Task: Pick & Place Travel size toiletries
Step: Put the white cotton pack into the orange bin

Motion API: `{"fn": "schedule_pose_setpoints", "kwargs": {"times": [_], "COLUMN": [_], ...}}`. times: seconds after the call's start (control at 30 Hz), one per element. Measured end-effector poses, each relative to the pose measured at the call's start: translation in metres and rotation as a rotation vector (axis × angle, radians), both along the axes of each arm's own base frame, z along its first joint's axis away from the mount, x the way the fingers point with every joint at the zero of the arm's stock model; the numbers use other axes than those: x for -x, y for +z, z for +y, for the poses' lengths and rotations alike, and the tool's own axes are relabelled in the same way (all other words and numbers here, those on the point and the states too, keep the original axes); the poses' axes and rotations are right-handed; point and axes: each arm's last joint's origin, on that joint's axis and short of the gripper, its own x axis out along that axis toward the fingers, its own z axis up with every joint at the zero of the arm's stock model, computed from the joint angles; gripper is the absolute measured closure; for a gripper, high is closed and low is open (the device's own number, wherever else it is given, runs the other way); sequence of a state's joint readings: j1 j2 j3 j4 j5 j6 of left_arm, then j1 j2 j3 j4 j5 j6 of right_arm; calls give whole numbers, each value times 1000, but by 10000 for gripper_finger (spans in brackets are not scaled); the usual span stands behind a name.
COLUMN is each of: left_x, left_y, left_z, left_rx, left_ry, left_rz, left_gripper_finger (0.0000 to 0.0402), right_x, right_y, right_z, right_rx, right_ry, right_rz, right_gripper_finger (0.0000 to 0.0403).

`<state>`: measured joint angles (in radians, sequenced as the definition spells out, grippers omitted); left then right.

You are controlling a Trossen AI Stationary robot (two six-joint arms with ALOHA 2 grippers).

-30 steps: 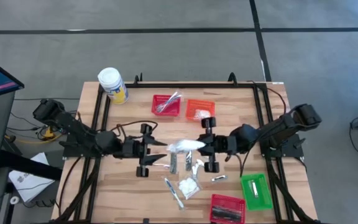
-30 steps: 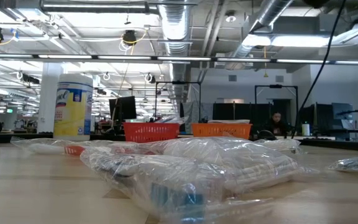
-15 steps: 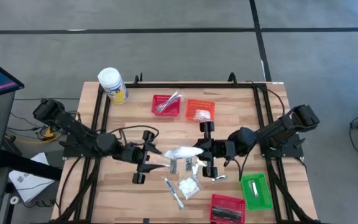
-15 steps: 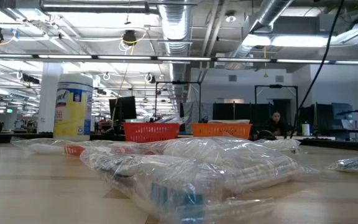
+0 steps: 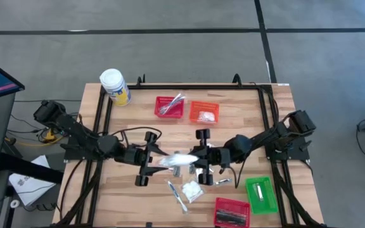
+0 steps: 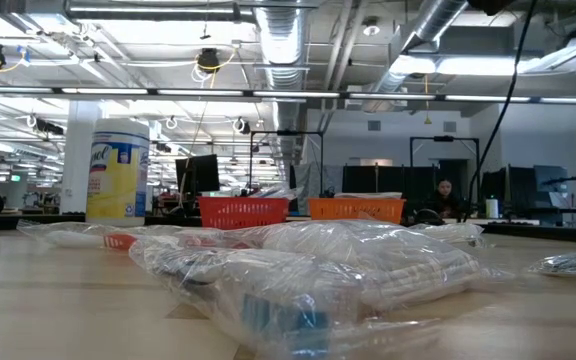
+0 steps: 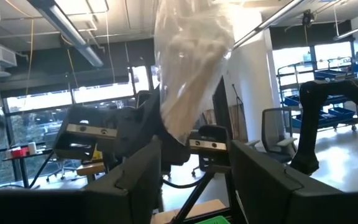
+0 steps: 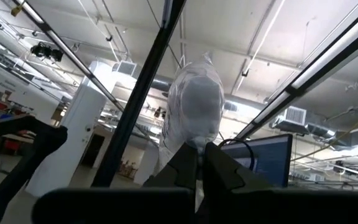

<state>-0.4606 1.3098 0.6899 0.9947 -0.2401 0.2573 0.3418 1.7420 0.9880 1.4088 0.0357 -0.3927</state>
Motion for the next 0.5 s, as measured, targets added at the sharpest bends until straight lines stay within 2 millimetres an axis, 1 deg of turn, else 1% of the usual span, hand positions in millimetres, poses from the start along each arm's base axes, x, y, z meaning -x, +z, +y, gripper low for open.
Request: {"fn": "schedule_pose_setpoints", "kwargs": {"times": [0.37, 0.5], "left_x": [0, 2], "left_y": [1, 3], "left_z": [0, 1], "left_rx": [6, -28], "left_ry": [4, 18], "left_rz": [-9, -33], "left_gripper_finger": [183, 177], "right_x": [0, -1], "right_y": [-1, -2], "right_z": [2, 2], "right_rx": [-10, -43], "right_ry": [-9, -4], "right_rz": [19, 31], "right_gripper_finger": [400, 400]}}
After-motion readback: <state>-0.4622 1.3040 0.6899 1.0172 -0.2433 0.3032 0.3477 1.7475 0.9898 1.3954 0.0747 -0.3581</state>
